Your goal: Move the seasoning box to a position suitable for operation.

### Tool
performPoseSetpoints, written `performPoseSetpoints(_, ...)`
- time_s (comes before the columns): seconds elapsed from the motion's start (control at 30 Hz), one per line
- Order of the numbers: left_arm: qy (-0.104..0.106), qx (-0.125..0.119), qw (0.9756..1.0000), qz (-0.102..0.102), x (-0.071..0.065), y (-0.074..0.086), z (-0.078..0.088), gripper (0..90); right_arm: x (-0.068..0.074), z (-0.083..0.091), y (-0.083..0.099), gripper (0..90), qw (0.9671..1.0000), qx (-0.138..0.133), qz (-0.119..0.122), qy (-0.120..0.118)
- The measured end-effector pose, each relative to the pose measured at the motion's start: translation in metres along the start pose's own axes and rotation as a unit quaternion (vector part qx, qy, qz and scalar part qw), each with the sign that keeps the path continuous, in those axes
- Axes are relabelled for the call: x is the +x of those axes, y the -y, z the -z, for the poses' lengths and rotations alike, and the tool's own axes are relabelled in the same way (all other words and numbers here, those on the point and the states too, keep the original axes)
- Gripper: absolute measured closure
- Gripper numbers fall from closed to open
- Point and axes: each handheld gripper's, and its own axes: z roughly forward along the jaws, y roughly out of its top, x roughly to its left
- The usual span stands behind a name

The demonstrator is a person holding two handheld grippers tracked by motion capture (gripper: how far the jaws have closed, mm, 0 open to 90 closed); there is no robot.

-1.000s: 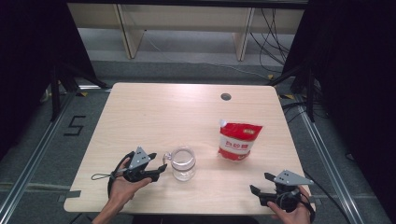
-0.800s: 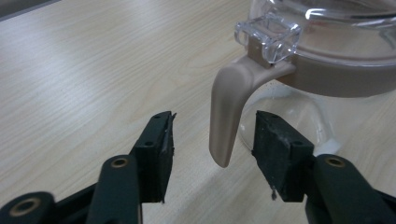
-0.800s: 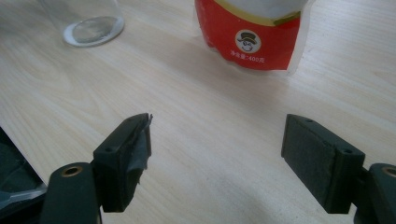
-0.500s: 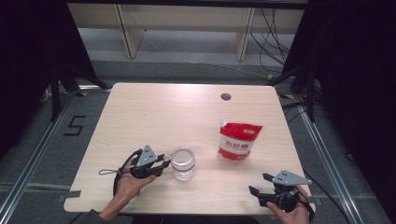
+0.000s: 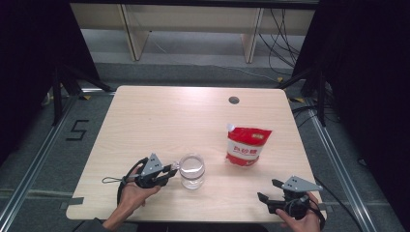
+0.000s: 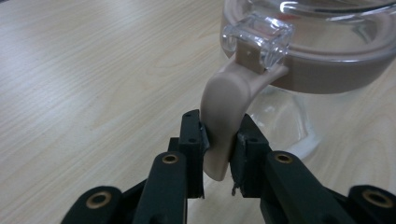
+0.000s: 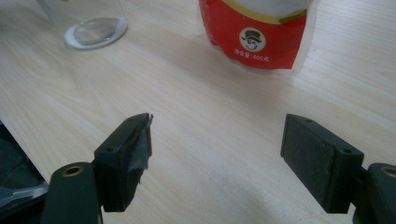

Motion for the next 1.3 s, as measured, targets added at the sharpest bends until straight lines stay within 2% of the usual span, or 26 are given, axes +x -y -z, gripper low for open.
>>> performPoseSetpoints(0.03, 0.004, 0.003, 0.9999, -0.01, -0.001, -0.001, 0.0, 75.8, 0.0, 0.0, 0.0, 25.6, 1.0, -0.001, -0.001, 0.0)
performPoseSetpoints(0.07, 0.005, -0.001, 1.0, 0.002, -0.003, -0.001, -0.001, 75.7, 0.002, 0.0, 0.0, 25.6, 1.0, 0.001, -0.009, 0.0)
performPoseSetpoints(0.13, 0.01, 0.0, 1.0, 0.0, -0.006, -0.001, -0.002, 75.6, 0.0, -0.001, 0.0, 25.6, 1.0, -0.002, 0.0, -0.002)
performPoseSetpoints(0.2, 0.014, 0.001, 0.9999, -0.001, -0.01, -0.002, -0.003, 75.6, 0.001, 0.0, 0.0, 25.6, 0.9999, 0.001, -0.011, -0.002)
performPoseSetpoints(0.23, 0.018, 0.006, 0.9997, -0.018, -0.009, -0.004, -0.003, 75.6, 0.001, 0.0, 0.0, 25.6, 1.0, 0.001, -0.008, -0.001)
performPoseSetpoints(0.27, 0.017, 0.001, 0.9999, -0.004, -0.012, -0.003, -0.004, 75.5, 0.001, 0.0, 0.0, 25.6, 1.0, 0.001, -0.006, 0.0)
performPoseSetpoints(0.3, 0.022, 0.004, 0.9997, -0.003, -0.013, -0.003, -0.004, 75.5, 0.0, 0.0, 0.0, 25.6, 1.0, 0.0, -0.004, -0.001)
performPoseSetpoints(0.33, 0.019, 0.006, 0.9998, -0.008, -0.015, -0.004, -0.003, 75.4, 0.001, 0.0, 0.0, 25.6, 1.0, 0.001, -0.007, 0.0)
performPoseSetpoints(0.4, 0.023, -0.001, 0.9997, 0.003, -0.019, -0.004, -0.005, 75.1, 0.0, -0.001, 0.0, 25.7, 1.0, -0.002, 0.0, -0.001)
performPoseSetpoints(0.47, 0.022, 0.008, 0.9997, -0.007, -0.022, -0.004, -0.004, 75.0, 0.0, -0.001, -0.001, 25.6, 1.0, -0.003, 0.0, -0.001)
performPoseSetpoints(0.5, 0.028, 0.001, 0.9996, -0.001, -0.024, -0.004, -0.005, 74.9, -0.001, -0.001, -0.001, 25.6, 1.0, -0.003, 0.003, 0.0)
performPoseSetpoints(0.57, 0.032, 0.004, 0.9995, 0.0, -0.028, -0.005, -0.005, 74.7, -0.001, -0.001, 0.0, 25.6, 1.0, -0.003, 0.004, -0.002)
performPoseSetpoints(0.6, 0.035, 0.01, 0.9993, -0.003, -0.03, -0.005, -0.004, 74.4, 0.002, 0.0, 0.0, 25.6, 0.9999, 0.003, -0.013, -0.001)
performPoseSetpoints(0.67, 0.04, 0.011, 0.9991, -0.004, -0.035, -0.006, -0.005, 73.8, 0.0, -0.001, -0.001, 25.6, 1.0, -0.001, 0.003, -0.001)
performPoseSetpoints(0.77, 0.052, 0.018, 0.9985, -0.009, -0.04, -0.006, -0.004, 73.1, 0.0, -0.002, -0.001, 25.6, 1.0, 0.0, 0.005, -0.003)
performPoseSetpoints(0.8, 0.053, 0.011, 0.9985, -0.002, -0.043, -0.006, -0.005, 72.9, 0.0, -0.002, -0.001, 25.6, 1.0, -0.001, 0.005, -0.005)
performPoseSetpoints(0.87, 0.055, 0.015, 0.9981, -0.024, -0.041, -0.007, -0.005, 72.7, 0.002, -0.002, -0.001, 25.6, 1.0, -0.001, 0.0, -0.005)
performPoseSetpoints(0.93, 0.054, 0.008, 0.9982, -0.025, -0.042, -0.006, -0.006, 72.8, 0.001, -0.002, -0.002, 25.6, 0.9999, 0.002, 0.009, -0.004)
performPoseSetpoints(0.97, 0.052, 0.012, 0.9985, -0.015, -0.043, -0.006, -0.005, 72.9, 0.001, -0.002, -0.002, 25.6, 0.9999, 0.002, 0.009, -0.005)
performPoseSetpoints(1.03, 0.057, 0.012, 0.9981, -0.02, -0.043, -0.006, -0.006, 73.1, 0.003, -0.002, -0.002, 25.6, 0.9999, 0.005, -0.002, -0.009)
performPoseSetpoints(1.07, 0.057, 0.011, 0.9981, -0.021, -0.043, -0.006, -0.006, 73.1, 0.0, -0.003, -0.002, 25.6, 0.9999, -0.002, 0.011, -0.006)
performPoseSetpoints(1.13, 0.063, 0.013, 0.9977, -0.023, -0.041, -0.007, -0.007, 73.2, 0.003, -0.002, -0.002, 25.6, 0.9999, 0.005, -0.007, -0.006)
performPoseSetpoints(1.23, 0.059, 0.011, 0.9977, -0.032, -0.04, -0.007, -0.008, 73.3, 0.003, -0.003, -0.002, 25.6, 0.9999, 0.007, -0.007, -0.007)
performPoseSetpoints(1.3, 0.053, 0.009, 0.9974, -0.047, -0.04, -0.008, -0.009, 73.3, 0.003, -0.003, -0.002, 25.6, 0.9999, 0.006, -0.002, -0.008)
